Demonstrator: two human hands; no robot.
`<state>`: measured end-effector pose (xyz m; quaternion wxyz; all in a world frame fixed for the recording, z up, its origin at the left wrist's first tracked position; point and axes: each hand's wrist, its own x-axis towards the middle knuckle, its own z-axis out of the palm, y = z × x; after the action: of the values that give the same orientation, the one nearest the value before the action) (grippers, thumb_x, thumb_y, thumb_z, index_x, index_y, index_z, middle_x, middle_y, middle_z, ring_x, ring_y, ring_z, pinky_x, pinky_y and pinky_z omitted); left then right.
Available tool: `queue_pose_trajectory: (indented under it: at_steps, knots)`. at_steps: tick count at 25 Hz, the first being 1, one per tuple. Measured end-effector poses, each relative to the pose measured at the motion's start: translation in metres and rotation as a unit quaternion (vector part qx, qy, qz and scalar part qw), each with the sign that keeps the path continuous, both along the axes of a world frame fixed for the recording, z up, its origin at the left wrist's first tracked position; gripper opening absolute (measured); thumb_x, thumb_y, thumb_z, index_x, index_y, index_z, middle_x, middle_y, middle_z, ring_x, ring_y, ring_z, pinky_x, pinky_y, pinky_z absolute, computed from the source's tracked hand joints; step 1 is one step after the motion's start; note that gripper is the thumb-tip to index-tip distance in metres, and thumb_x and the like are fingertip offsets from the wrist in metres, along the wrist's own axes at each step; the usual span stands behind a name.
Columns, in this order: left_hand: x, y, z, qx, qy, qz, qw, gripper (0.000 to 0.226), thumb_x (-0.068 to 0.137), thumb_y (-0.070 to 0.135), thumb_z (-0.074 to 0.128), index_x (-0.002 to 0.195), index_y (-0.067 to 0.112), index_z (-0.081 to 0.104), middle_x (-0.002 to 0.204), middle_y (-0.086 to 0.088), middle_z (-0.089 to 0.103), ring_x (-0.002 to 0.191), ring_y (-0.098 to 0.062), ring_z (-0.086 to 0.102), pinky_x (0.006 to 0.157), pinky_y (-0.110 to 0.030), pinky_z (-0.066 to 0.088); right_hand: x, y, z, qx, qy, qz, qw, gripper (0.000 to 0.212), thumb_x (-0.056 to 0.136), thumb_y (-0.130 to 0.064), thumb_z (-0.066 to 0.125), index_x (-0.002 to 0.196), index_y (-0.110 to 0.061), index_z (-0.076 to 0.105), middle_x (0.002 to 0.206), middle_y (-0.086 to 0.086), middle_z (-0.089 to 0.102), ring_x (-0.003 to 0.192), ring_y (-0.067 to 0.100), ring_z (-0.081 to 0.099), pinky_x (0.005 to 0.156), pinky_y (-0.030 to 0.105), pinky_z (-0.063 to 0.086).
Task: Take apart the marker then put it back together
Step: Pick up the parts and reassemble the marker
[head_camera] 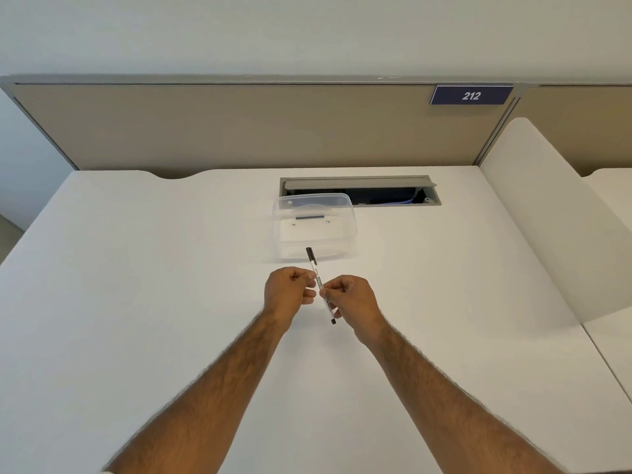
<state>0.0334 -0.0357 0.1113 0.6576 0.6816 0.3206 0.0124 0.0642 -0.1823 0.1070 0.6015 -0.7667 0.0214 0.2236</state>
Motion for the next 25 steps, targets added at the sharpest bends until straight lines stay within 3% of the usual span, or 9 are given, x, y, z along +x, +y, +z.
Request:
queue_pose_trajectory:
  at_steps: [9,14,21,25]
  knots:
    - [0.026,-0.005,-0.032,0.017,0.054,-0.012,0.998,0.007,0.086,0.003,0.069,0.081,0.003,0.074,0.081,-0.012,0.076,0.061,-0.017,0.072,0.064,-0.032,0.063,0.018,0.022,-0.034,-0.087,0.02,-0.037,0.995,0.011,0.077,-0.013,0.073,0.081,-0.01,0.063,0.072,0.005,0.068,0.061,0.02,0.062,0.054,0.031,0.046]
    - [0.034,-0.004,-0.051,0.036,0.088,-0.014,0.995,0.008,0.087,-0.003,0.065,0.083,-0.002,0.072,0.083,-0.014,0.076,0.065,-0.022,0.073,0.061,-0.032,0.063,0.028,0.028,-0.051,-0.164,-0.003,-0.003,0.987,0.012,0.078,-0.015,0.072,0.086,-0.009,0.066,0.086,0.005,0.071,0.076,0.026,0.069,0.065,0.037,0.056]
    - [0.041,-0.007,-0.061,0.059,0.114,-0.021,0.992,0.009,0.085,-0.006,0.064,0.081,-0.006,0.072,0.081,-0.016,0.076,0.069,-0.026,0.075,0.057,-0.032,0.063,0.032,0.031,-0.063,-0.221,-0.014,0.033,0.975,0.004,0.081,-0.01,0.064,0.084,-0.008,0.064,0.082,0.001,0.066,0.069,0.017,0.058,0.063,0.033,0.051]
    - [0.044,-0.009,-0.063,0.066,0.122,-0.029,0.99,0.012,0.082,-0.008,0.064,0.075,-0.004,0.072,0.078,-0.014,0.076,0.071,-0.028,0.076,0.062,-0.039,0.065,0.034,0.03,-0.063,-0.23,-0.015,0.049,0.972,0.007,0.082,-0.011,0.066,0.085,-0.014,0.06,0.078,-0.005,0.06,0.07,0.019,0.059,0.063,0.033,0.051]
